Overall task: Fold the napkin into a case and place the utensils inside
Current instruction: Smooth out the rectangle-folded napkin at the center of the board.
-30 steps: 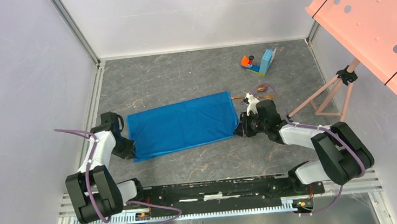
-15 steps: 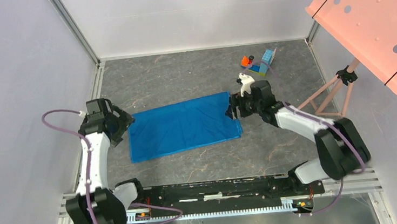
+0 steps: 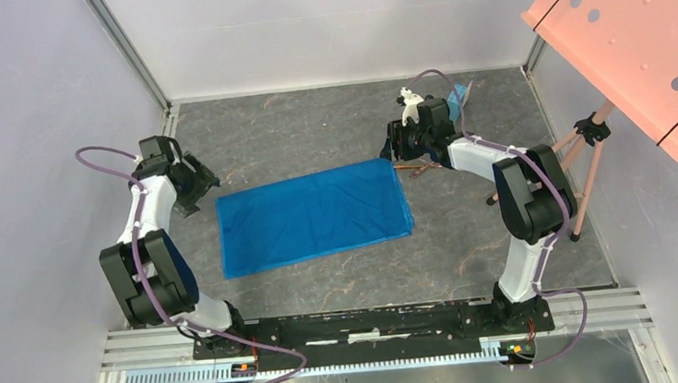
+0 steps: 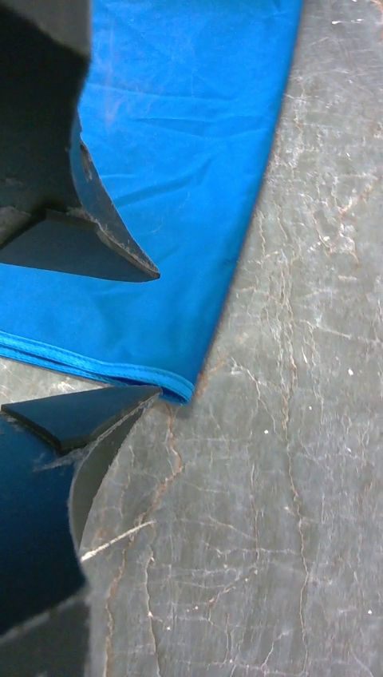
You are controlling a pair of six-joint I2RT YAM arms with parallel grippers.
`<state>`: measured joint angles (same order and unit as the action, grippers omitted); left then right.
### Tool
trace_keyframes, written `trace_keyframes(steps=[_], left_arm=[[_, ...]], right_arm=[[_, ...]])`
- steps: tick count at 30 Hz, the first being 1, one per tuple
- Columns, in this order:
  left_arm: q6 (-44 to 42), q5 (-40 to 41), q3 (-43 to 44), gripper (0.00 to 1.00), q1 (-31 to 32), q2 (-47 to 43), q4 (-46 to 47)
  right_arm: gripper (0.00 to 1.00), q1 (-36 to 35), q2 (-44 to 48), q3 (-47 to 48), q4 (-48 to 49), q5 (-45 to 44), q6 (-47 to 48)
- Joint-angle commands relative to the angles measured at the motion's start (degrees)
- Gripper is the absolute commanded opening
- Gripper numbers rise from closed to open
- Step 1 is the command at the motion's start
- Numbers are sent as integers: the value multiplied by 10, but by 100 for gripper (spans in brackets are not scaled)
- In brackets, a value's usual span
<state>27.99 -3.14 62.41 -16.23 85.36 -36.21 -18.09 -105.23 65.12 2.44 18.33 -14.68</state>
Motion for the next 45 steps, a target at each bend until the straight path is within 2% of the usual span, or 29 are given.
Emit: trace_keyframes(steps=[1, 5, 9, 13, 15, 19, 24, 27, 30, 32, 40, 45], left_arm=[[-46, -22, 42, 82, -31, 49, 27], [-59, -50, 52, 77, -39, 78, 34], [-55, -78, 66, 67, -39, 117, 32], [-62, -86, 62, 63, -40, 127, 41], [-72, -88, 63, 62, -40, 131, 38], [-83, -78, 53, 62, -39, 127, 41], [-80, -93, 46, 64, -40, 132, 49], [-78, -98, 45, 66, -39, 131, 53], [-76, -101, 44, 66, -40, 131, 55], [-76, -103, 45, 66, -40, 135, 56], [-82, -97, 51, 52, -39, 147, 54], [-86, -94, 56, 49, -39, 157, 52]], right_arm=[[55, 13, -31, 26, 20, 57, -7], [55, 16, -40, 12, 33, 69, 4], [50, 22, -52, 9, 37, 87, 2], [48, 23, -48, 0, 43, 87, 5], [47, 24, -49, 1, 34, 79, 9], [54, 25, -39, -9, 33, 57, 20], [54, 26, -48, -9, 38, 60, 19], [51, 27, -59, -7, 45, 69, 17], [41, 27, -63, -6, 57, 78, 12], [40, 26, -67, -6, 65, 79, 9], [45, 30, -88, 12, 64, 76, 9], [42, 31, -87, 10, 71, 82, 4]])
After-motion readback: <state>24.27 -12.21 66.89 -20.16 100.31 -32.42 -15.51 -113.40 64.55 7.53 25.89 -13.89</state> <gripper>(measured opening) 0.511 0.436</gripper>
